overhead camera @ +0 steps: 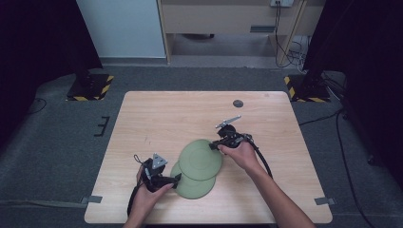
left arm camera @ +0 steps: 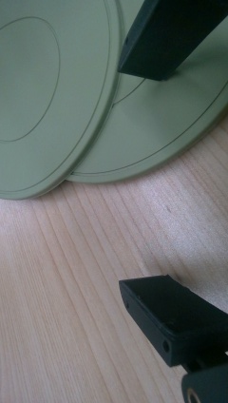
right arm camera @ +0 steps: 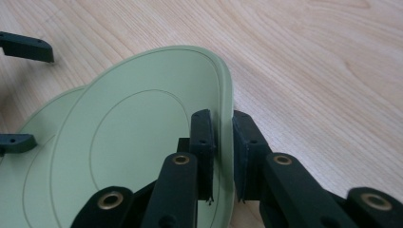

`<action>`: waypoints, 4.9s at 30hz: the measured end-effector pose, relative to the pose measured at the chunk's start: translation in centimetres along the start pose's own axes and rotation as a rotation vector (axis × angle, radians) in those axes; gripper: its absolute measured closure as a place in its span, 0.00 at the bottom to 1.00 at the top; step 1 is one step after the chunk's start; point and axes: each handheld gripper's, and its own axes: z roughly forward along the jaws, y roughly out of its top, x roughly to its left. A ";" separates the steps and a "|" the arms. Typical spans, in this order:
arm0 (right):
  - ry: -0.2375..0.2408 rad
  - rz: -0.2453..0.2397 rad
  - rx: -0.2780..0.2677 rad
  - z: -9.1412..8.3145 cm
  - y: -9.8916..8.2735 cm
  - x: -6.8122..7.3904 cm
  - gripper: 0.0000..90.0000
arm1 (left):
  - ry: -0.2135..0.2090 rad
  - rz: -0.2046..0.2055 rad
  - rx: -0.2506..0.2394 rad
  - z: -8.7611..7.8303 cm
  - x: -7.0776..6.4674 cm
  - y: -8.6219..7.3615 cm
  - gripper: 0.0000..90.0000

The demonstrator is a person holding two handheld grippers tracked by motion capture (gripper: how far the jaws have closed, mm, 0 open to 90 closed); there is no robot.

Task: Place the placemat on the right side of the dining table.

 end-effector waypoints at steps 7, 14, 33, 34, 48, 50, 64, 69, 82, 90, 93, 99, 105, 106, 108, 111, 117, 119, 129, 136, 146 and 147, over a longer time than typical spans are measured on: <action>-0.010 -0.002 -0.003 -0.9 0.0 -0.2 0.93 | 0.008 0.009 0.005 -0.1 0.0 0.0 0.01; -0.016 -0.010 -0.014 -1.5 0.2 0.4 0.94 | 0.024 -0.022 -0.026 -0.9 1.0 0.2 0.03; 0.005 -0.029 -0.012 -3.0 1.2 1.3 0.95 | 0.074 -0.017 -0.021 -1.6 2.9 1.1 0.03; 0.006 -0.032 -0.016 -3.1 1.3 1.4 0.95 | 0.077 -0.019 -0.019 -1.5 3.0 1.1 0.03; 0.059 -0.004 -0.051 -4.8 1.7 2.0 0.95 | 0.126 -0.074 -0.019 -0.8 5.0 0.4 0.03; 0.062 -0.007 -0.056 -5.0 1.8 2.1 0.95 | 0.130 -0.077 -0.025 -0.9 5.1 0.4 0.03; 0.089 -0.033 -0.090 -6.7 2.8 3.7 0.96 | 0.174 -0.060 0.022 -0.6 5.3 0.1 0.03; 0.100 -0.036 -0.102 -7.1 3.0 4.1 0.96 | 0.179 -0.065 0.015 -0.8 5.6 0.1 0.03; 0.107 -0.038 -0.126 -8.1 3.6 4.4 0.96 | 0.187 -0.074 0.038 -0.6 6.0 -0.1 0.03; 0.095 -0.029 -0.136 -8.4 3.8 4.1 0.96 | 0.190 -0.085 0.044 -0.6 6.3 -0.3 0.03; 0.091 -0.026 -0.140 -8.5 3.8 3.9 0.96 | 0.192 -0.085 0.044 -0.6 6.4 -0.3 0.03; 0.080 -0.007 -0.152 -8.8 3.9 3.6 0.96 | 0.192 -0.087 0.045 -0.5 6.4 -0.3 0.02; 0.067 0.008 -0.163 -9.2 4.1 3.0 0.96 | 0.192 -0.091 0.044 -0.5 6.4 -0.3 0.02; 0.065 0.010 -0.163 -9.2 4.0 2.9 0.96 | 0.192 -0.092 0.044 -0.5 6.4 -0.3 0.02; 0.059 0.016 -0.166 -9.3 4.0 2.6 0.96 | 0.191 -0.093 0.043 -0.5 6.4 -0.3 0.02; 0.051 0.028 -0.169 -9.4 4.1 2.2 0.96 | 0.189 -0.096 0.041 -0.4 6.4 -0.3 0.02; 0.029 0.041 -0.176 -9.7 4.1 1.5 0.96 | 0.189 -0.097 0.040 -0.4 6.3 -0.3 0.02; 0.023 0.042 -0.180 -9.8 4.1 1.2 0.96 | 0.189 -0.098 0.040 -0.4 6.3 -0.3 0.02; -0.012 0.084 -0.200 -10.5 4.0 -0.3 0.96 | 0.191 -0.100 0.042 -0.4 6.3 -0.3 0.02; -0.034 0.107 -0.206 -10.6 4.0 -1.1 0.96 | 0.191 -0.100 0.042 -0.4 6.3 -0.3 0.02; -0.083 0.127 -0.223 -10.9 4.8 -2.0 0.96 | 0.191 -0.100 0.042 -0.4 6.3 -0.3 0.02; -0.090 0.134 -0.224 -10.8 5.0 -2.2 0.96 | 0.191 -0.100 0.042 -0.4 6.3 -0.3 0.02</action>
